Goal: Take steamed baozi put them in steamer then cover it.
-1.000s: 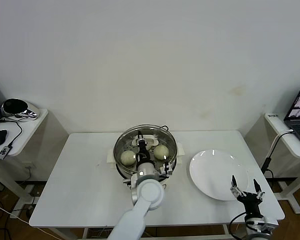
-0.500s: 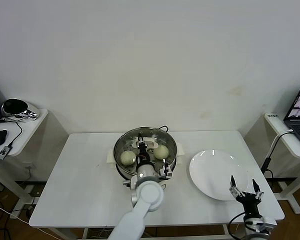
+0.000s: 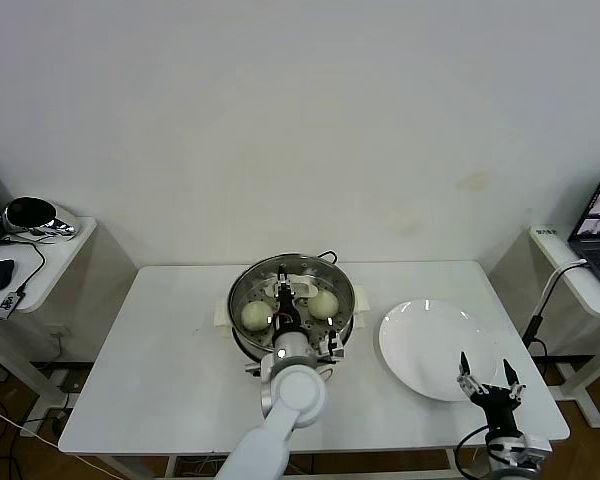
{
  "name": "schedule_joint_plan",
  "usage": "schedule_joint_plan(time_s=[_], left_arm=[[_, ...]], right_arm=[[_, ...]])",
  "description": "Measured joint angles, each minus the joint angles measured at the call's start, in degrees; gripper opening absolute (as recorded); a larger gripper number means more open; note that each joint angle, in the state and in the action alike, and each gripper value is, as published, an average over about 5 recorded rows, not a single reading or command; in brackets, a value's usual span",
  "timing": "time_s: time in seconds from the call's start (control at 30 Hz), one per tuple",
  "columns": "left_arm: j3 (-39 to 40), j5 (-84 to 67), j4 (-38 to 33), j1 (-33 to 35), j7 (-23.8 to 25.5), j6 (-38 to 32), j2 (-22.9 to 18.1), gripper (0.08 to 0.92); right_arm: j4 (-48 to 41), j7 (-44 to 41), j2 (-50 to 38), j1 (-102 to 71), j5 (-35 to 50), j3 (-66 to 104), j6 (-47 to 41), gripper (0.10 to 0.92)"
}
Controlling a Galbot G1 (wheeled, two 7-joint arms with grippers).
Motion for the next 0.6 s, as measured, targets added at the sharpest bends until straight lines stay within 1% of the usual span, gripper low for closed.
schedule_joint_plan(time_s=[0.13, 0.3, 0.43, 0.53, 0.6], left_arm=[[0.4, -0.6, -1.3, 0.4, 0.1, -0.1, 0.4, 0.436], [1.0, -1.6, -3.8, 1.3, 0.7, -0.2, 1.0, 0.610], [1.6, -2.5, -6.3, 2.4, 1.3, -0.2, 1.7, 0.696], [2.0, -3.3, -8.2, 3.4, 1.7, -0.3, 2.2, 0.783], [2.1, -4.0, -9.4, 4.0, 1.8, -0.4, 2.6, 0.815]], right_arm=[[0.0, 0.0, 0.1, 0.1, -0.1, -0.1, 0.0, 0.823], [-0.1, 0.0, 0.2, 0.0, -0.3, -0.1, 0.0, 0.823], [-0.2, 0.0, 0.2, 0.0, -0.4, -0.2, 0.0, 0.823], [-0.2, -0.1, 0.2, 0.0, -0.6, -0.3, 0.0, 0.823], [-0.1, -0.1, 0.2, -0.1, -0.8, -0.3, 0.0, 0.823]])
